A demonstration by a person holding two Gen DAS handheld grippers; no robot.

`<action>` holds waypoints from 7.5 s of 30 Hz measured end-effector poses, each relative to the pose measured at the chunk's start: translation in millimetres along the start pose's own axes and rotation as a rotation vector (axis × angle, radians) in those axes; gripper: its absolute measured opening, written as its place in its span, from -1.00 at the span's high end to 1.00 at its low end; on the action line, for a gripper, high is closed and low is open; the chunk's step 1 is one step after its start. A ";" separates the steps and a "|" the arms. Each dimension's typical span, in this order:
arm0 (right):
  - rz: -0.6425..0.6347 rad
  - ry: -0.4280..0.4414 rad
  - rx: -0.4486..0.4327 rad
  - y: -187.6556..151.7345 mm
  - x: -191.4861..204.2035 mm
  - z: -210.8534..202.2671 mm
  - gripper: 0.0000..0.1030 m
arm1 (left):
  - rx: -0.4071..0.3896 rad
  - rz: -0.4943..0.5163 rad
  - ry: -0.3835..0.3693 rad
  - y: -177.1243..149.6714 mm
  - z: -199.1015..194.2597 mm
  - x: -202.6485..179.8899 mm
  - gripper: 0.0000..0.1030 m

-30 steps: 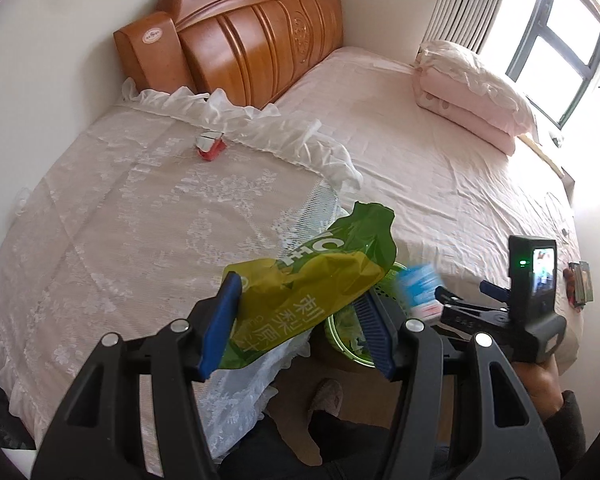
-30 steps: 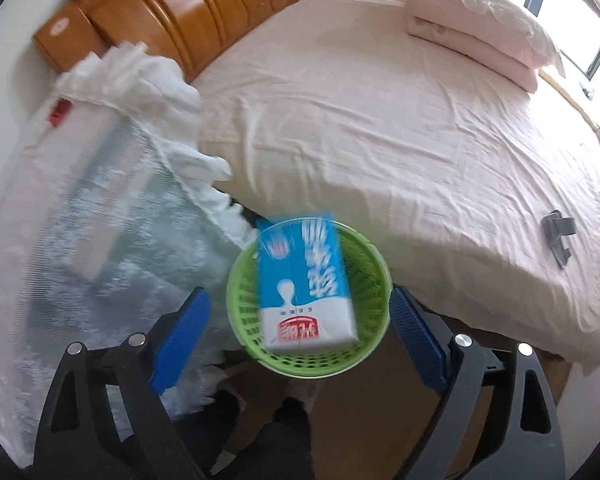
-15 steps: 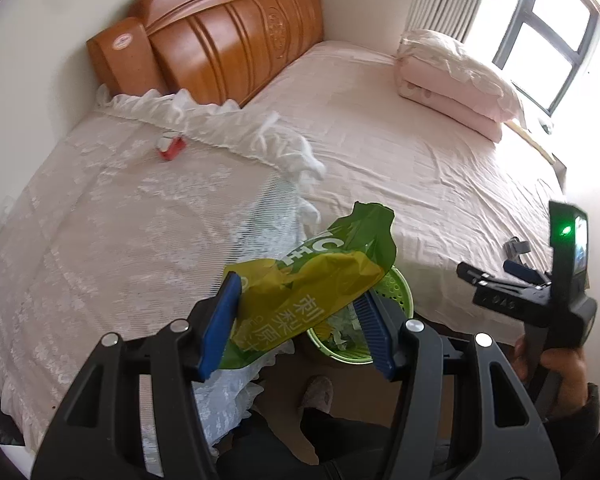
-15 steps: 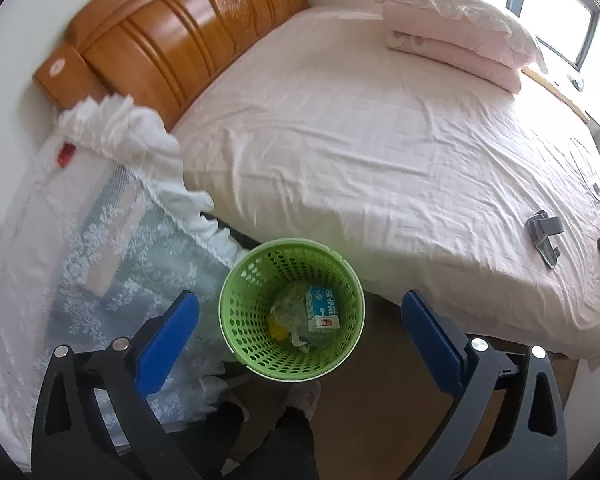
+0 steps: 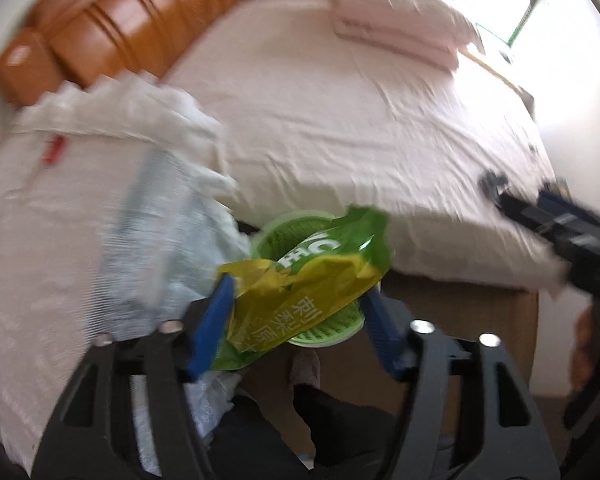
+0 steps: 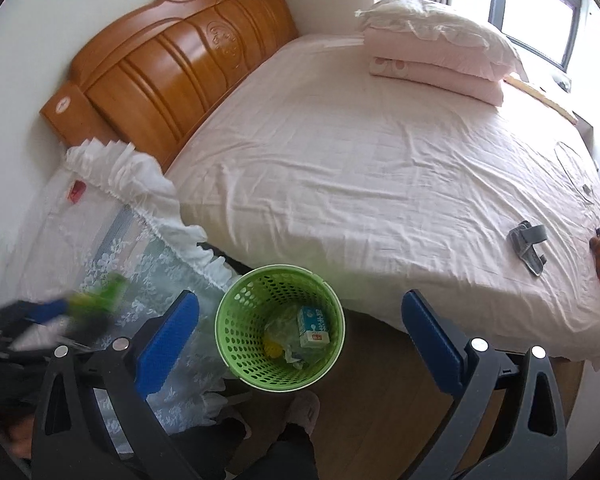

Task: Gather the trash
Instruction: 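Return to the bed and grasp the small red-and-white packet with the right gripper, then grasp the clear plastic bottle with the left gripper while the right gripper holds the packet, then carry the packet and bottle over the green wastebasket with both grippers, then open both grippers to drop the packet and bottle into the wastebasket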

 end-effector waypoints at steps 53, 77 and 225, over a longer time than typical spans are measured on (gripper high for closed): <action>-0.751 0.220 0.098 89.8 470.2 209.2 -0.49 | -0.183 -0.897 0.448 -201.1 -184.7 411.2 -0.85; -0.561 0.354 0.002 70.0 470.8 102.5 0.32 | -0.230 -0.974 0.464 -136.5 -131.5 599.5 -0.85; 0.125 -0.043 0.040 -18.1 -44.5 -6.7 -0.95 | 0.001 0.017 -0.033 12.8 -11.1 -35.0 -0.21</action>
Point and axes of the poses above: each gripper's, at about its wrist camera, not at the fingertips, and z roughly the way its jaws point, x to its left, y to its top, the point moved 6 cm from there along z, roughly the way its jaws point, and after that the axes turned 1 degree about x, right-handed, at the moved point
